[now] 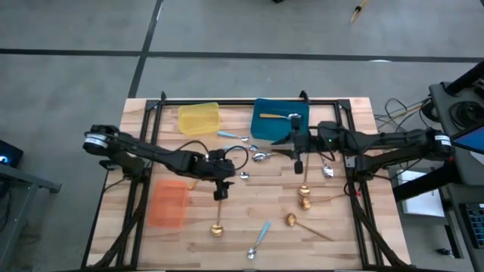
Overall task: Sort silverware by color (type)
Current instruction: Put the blue spoon into the orange bin
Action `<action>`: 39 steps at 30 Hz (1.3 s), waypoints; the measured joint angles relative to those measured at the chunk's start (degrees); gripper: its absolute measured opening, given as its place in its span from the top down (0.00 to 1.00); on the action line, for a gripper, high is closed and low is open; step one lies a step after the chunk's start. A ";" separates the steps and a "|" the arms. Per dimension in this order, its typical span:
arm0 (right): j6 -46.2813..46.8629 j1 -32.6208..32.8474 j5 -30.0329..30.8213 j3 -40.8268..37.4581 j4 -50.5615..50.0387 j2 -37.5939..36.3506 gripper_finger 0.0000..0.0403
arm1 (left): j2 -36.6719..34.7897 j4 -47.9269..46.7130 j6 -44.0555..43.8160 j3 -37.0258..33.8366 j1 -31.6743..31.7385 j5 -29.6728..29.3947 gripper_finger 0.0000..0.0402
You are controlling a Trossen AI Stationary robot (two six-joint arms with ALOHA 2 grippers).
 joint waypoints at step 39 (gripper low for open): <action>-22.04 -0.74 0.26 -1.99 1.16 -5.18 0.89 | -0.32 -0.61 0.18 0.73 2.37 -1.16 0.52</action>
